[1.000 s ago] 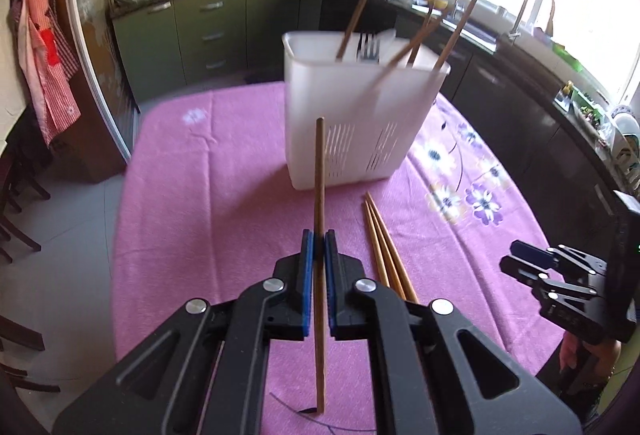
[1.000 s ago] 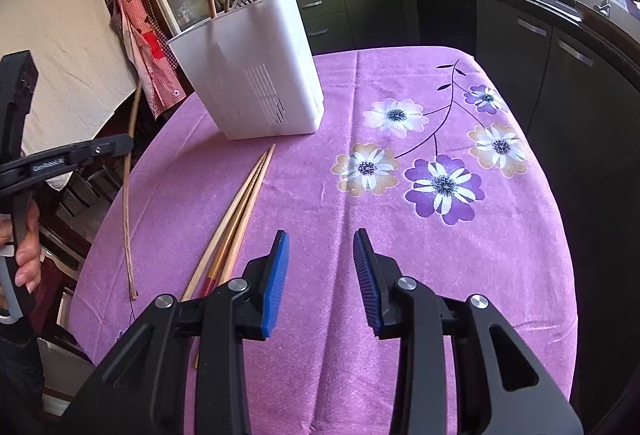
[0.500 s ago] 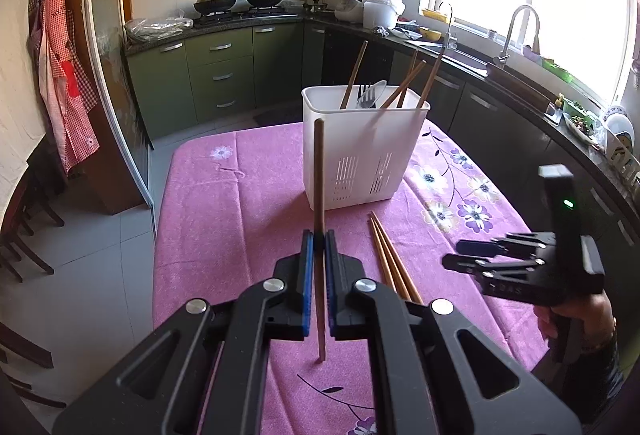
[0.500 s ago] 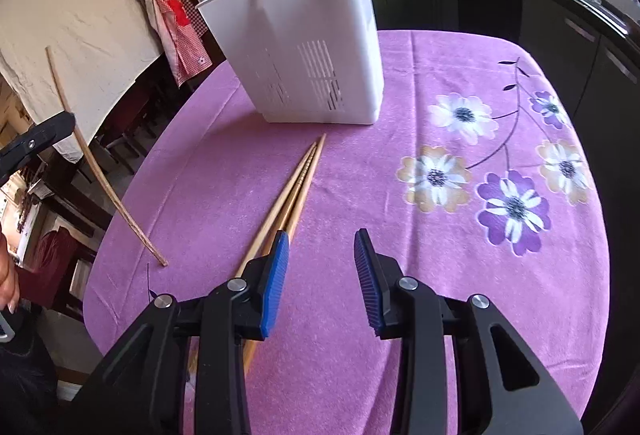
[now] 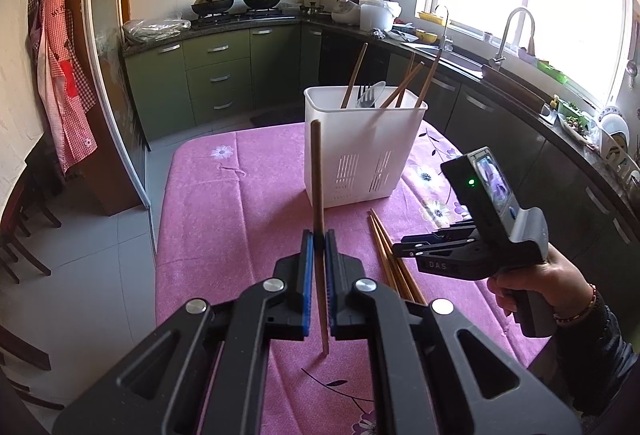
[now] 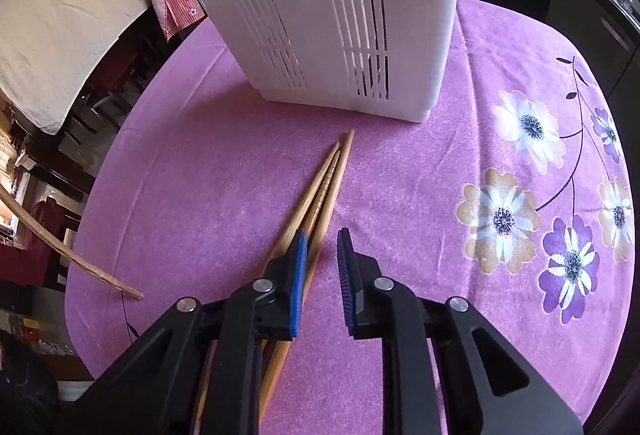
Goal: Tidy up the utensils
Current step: 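Lift the chopstick with the left gripper while the right gripper grasps another chopstick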
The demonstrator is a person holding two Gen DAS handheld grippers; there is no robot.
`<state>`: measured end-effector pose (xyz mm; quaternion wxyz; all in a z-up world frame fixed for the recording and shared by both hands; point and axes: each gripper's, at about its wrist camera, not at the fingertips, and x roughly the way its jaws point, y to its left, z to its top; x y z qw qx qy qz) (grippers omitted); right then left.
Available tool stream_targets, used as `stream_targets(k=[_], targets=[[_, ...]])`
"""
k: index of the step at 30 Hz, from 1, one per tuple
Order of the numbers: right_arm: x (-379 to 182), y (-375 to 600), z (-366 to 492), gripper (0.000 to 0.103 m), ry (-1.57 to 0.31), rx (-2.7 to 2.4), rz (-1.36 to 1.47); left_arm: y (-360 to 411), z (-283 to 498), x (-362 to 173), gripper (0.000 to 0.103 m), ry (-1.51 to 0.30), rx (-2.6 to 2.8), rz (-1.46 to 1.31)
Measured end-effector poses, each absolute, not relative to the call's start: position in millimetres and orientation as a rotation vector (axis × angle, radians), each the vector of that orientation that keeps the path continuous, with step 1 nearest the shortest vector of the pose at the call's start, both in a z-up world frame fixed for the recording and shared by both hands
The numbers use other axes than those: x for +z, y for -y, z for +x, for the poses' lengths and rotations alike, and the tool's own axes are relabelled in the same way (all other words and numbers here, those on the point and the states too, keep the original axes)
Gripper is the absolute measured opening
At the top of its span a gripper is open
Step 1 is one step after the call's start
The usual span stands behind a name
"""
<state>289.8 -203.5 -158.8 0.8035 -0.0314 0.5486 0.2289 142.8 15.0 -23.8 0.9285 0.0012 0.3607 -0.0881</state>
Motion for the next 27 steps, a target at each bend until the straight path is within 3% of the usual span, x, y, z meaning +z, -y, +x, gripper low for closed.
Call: stream_targets(k=[12, 14, 19, 27], targets=[[-162.5, 165.2, 299.1, 0.016, -1.194, 0.459, -0.183, -16.8, 142.5, -24.9, 0.006, -0.746, -0.184, 0.004], [-162.1, 159.4, 300.8, 0.01, -1.186, 0.442, -0.209, -16.6, 142.9, -25.2, 0.006, -0.749, -0.183, 0.006], [-157.2, 156.5, 305.1, 0.007, -1.166, 0.437, -0.196, -16.5, 143.0, -24.5, 0.006, -0.752, -0.176, 0.008], [-74.1, 200.4, 268.6, 0.007, -0.937, 0.468, -0.078, -13.3, 142.8, -23.8, 0.006, -0.757, -0.165, 0.027]])
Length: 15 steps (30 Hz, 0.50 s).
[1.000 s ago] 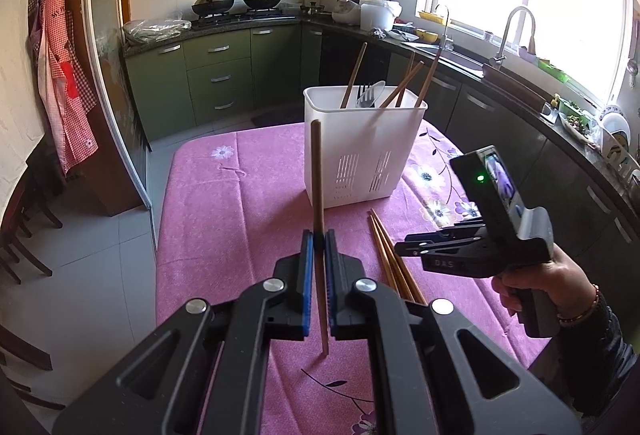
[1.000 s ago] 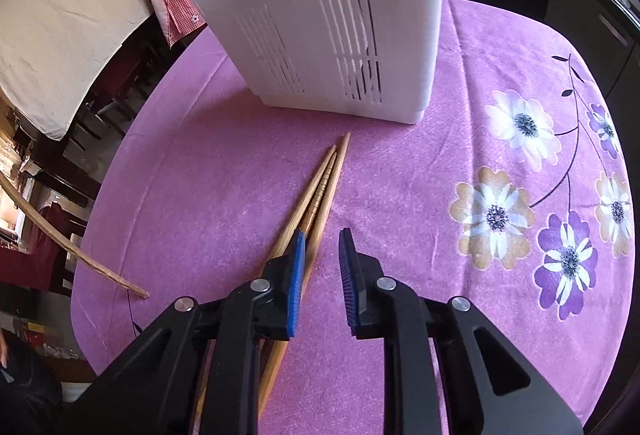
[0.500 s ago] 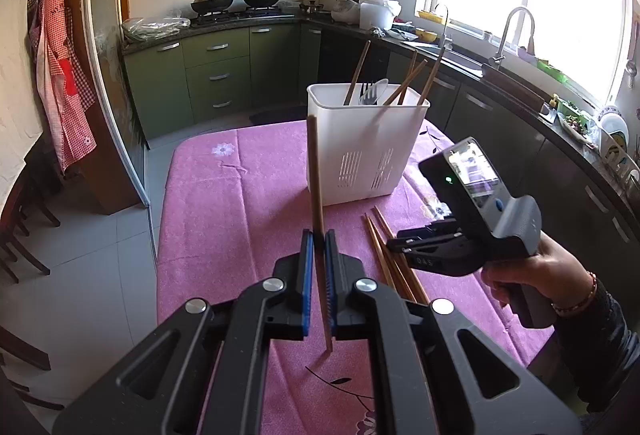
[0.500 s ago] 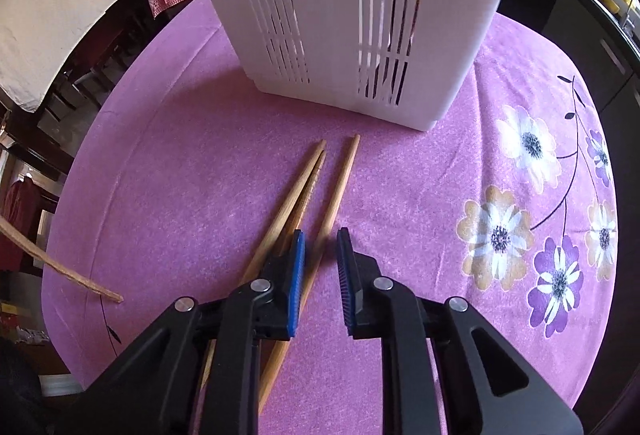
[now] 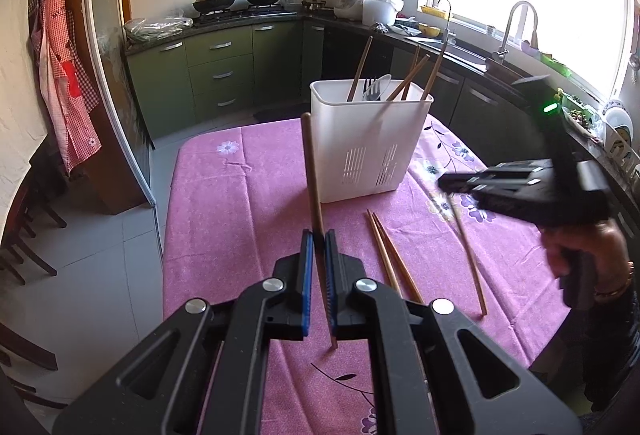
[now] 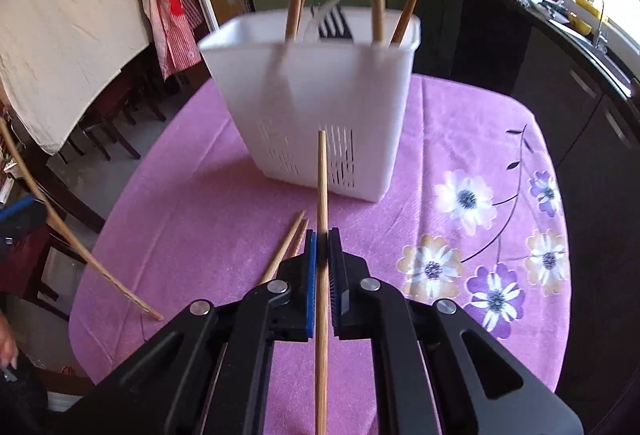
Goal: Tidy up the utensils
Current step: 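Lift the chopstick with the left gripper while the right gripper grasps another chopstick, then carry the upright chopsticks toward the white holder with both grippers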
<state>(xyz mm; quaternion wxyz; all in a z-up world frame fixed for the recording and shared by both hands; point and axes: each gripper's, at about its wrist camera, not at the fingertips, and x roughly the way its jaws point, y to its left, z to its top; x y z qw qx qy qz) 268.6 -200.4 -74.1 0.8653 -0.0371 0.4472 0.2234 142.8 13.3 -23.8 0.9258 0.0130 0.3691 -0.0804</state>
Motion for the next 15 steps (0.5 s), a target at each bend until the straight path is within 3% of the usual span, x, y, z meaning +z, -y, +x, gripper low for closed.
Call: stream_targets(k=[6, 15], targets=[[-24.8, 243.4, 224.6, 0.007, -0.778, 0.463, -0.05, -12.8, 141.7, -24.0, 0.006, -0.756, -0.161, 0.035], [-11.3, 288.4, 160.0, 0.007, -0.651, 0.428, -0.031, -11.6, 139.2, -22.7, 0.006, -0.758, -0.159, 0.044]])
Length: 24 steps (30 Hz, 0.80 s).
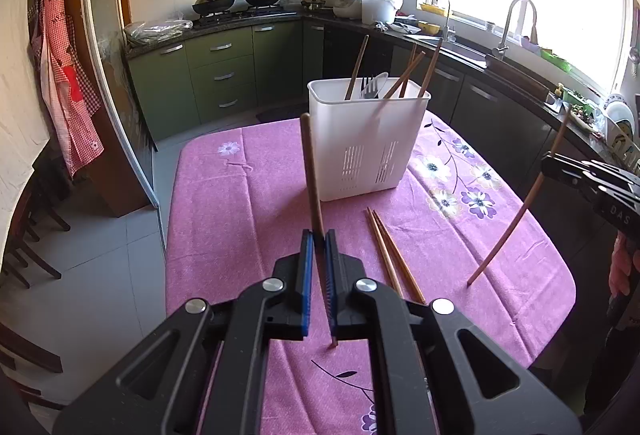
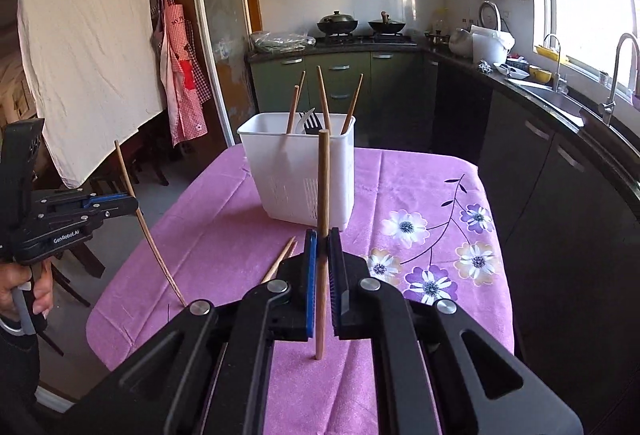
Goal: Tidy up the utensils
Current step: 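Carry the upright chopsticks toward the white holder with both grippers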
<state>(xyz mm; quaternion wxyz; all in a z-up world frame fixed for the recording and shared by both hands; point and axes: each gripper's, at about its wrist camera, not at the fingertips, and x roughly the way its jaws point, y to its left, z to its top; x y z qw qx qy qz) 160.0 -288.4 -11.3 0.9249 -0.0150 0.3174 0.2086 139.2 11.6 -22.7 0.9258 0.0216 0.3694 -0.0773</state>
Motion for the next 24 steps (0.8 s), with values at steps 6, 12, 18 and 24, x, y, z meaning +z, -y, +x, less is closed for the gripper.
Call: stream_targets(k=[6, 12, 18, 24], targets=[[-13.6, 294.5, 152.2, 0.007, -0.648, 0.426, -0.021, -11.3, 138.2, -20.3, 0.006, -0.762, -0.17, 0.035], [-14.9, 293.5, 150.7, 0.007, -0.646, 0.446, -0.018, -8.6, 137.5, -7.2, 0.005, -0.733, -0.174, 0.048], [-15.7, 294.6, 150.6, 0.007, -0.646, 0.452, -0.017, -6.3, 147.5, 7.6, 0.005, -0.735, -0.175, 0.056], [-15.4, 294.8, 151.3, 0.007, -0.647, 0.461, -0.02, -14.7, 200.1, -30.7, 0.006, -0.94, -0.153, 0.003]])
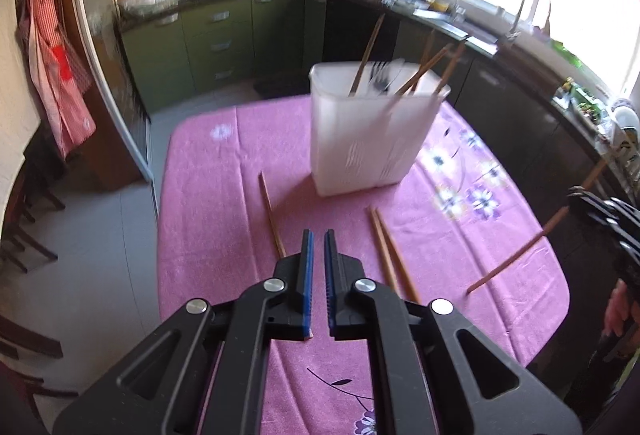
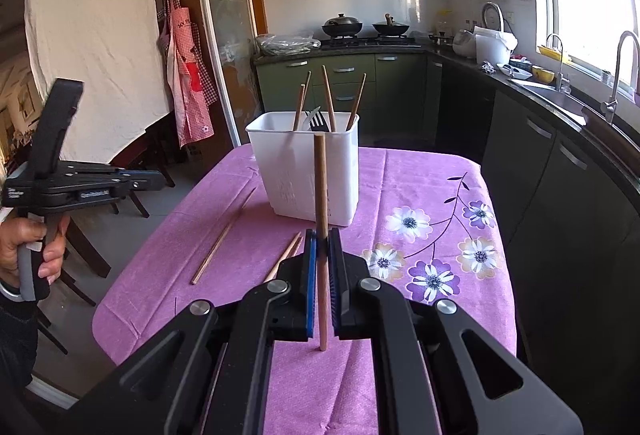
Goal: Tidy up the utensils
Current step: 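Carry the upright chopsticks toward the white holder with both grippers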
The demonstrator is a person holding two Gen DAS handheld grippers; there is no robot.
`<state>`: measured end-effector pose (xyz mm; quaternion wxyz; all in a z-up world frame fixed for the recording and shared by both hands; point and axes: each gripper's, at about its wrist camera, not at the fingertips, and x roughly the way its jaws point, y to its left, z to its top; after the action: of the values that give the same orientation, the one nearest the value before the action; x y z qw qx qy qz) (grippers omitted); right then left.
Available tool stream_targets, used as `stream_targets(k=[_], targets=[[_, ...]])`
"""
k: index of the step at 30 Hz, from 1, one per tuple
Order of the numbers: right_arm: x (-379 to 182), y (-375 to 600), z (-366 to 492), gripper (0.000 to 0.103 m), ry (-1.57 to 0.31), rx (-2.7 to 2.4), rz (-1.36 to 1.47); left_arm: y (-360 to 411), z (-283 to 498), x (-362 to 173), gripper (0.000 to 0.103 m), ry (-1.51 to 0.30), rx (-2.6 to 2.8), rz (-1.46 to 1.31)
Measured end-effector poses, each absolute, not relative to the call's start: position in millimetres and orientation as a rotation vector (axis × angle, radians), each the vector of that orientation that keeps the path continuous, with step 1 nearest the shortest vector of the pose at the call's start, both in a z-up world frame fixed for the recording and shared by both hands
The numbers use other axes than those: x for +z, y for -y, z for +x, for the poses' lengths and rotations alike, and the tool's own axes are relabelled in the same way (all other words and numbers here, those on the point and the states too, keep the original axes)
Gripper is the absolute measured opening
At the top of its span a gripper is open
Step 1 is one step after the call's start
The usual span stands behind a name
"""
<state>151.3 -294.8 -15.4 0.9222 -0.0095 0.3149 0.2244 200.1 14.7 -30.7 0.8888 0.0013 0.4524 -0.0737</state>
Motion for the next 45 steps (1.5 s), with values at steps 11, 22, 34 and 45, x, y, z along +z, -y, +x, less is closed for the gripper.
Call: stream_targets(k=[11, 22, 34, 45], targets=[[-14.9, 294.5, 150.0, 0.007, -0.649, 0.478, -0.022, -37.3, 325.4, -137.5, 0.015, -1.265, 0.016, -0.083], [-14.9, 297.3, 150.2, 0.007, -0.651, 0.492, -0.018, -41.7, 353.5, -155.8, 0.012, -1.298, 0.065, -0.053], [-17.1, 294.7, 152.1, 0.007, -0.66, 0.487, -0.025, -39.7, 315.0, -117.5, 0.006, -1.205, 0.012, -0.054], [-20.9, 292.6, 149.9, 0.007, -0.666, 0.482, -0.037, -41.8, 207.4, -16.9, 0.006, -0.941, -0.093, -0.026]])
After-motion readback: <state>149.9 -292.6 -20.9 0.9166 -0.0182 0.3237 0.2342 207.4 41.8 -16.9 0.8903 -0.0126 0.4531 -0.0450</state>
